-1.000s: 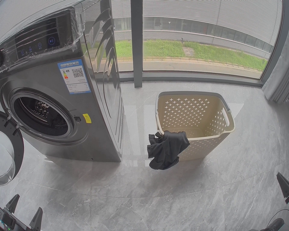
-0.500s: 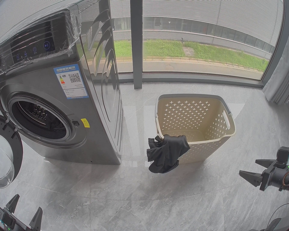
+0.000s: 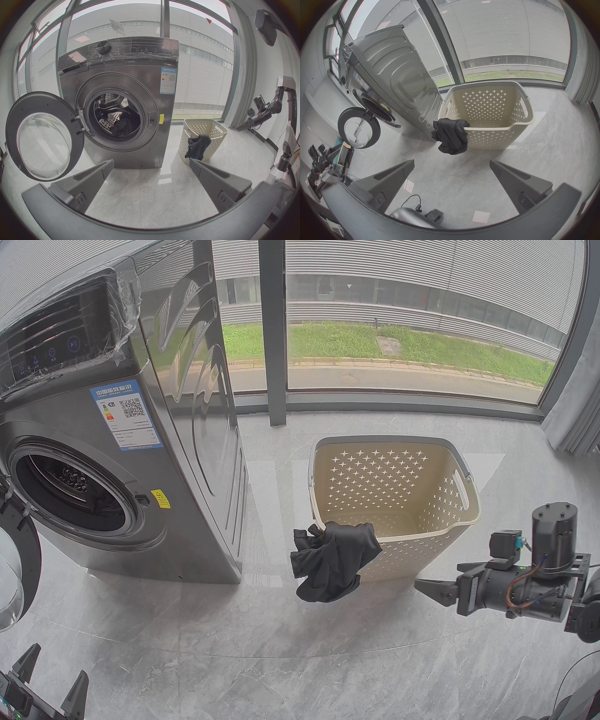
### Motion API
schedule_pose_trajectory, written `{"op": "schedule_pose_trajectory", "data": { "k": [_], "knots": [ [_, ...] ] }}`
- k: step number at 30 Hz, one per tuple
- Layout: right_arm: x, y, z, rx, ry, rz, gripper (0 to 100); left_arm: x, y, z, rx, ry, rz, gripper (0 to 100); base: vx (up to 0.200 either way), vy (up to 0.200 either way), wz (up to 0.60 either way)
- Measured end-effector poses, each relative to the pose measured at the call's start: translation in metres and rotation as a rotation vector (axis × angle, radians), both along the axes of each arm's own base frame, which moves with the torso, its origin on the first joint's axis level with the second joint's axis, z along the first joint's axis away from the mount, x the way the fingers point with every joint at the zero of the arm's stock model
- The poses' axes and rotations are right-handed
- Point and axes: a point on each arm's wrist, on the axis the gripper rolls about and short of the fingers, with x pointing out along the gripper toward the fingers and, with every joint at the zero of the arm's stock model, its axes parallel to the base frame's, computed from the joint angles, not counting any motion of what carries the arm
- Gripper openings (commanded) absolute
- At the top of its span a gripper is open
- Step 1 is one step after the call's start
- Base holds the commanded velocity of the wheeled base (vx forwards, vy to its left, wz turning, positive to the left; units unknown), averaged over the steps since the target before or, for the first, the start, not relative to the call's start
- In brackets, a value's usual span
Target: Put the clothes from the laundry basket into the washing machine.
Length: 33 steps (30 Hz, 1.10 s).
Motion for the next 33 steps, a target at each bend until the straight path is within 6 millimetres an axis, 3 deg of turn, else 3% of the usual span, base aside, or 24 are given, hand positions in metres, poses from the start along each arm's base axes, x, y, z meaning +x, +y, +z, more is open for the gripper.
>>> {"op": "schedule_pose_trajectory", "data": {
  "k": [6,23,33],
  "knots": [
    [0.022,0.026,-0.014,-0.007,0.034,0.018,100,0.0,0.0,0.0,0.0,0.001,-0.002,100,0.0,0.0,0.0],
    [0.068,0.06,-0.054,0.023,0.048,-0.039,100,0.0,0.0,0.0,-0.001,0.002,-0.002,100,0.0,0.0,0.0],
    [0.115,0.089,-0.08,0.021,0.023,-0.068,100,0.0,0.0,0.0,-0.002,0.002,-0.003,100,0.0,0.0,0.0]
  ]
}}
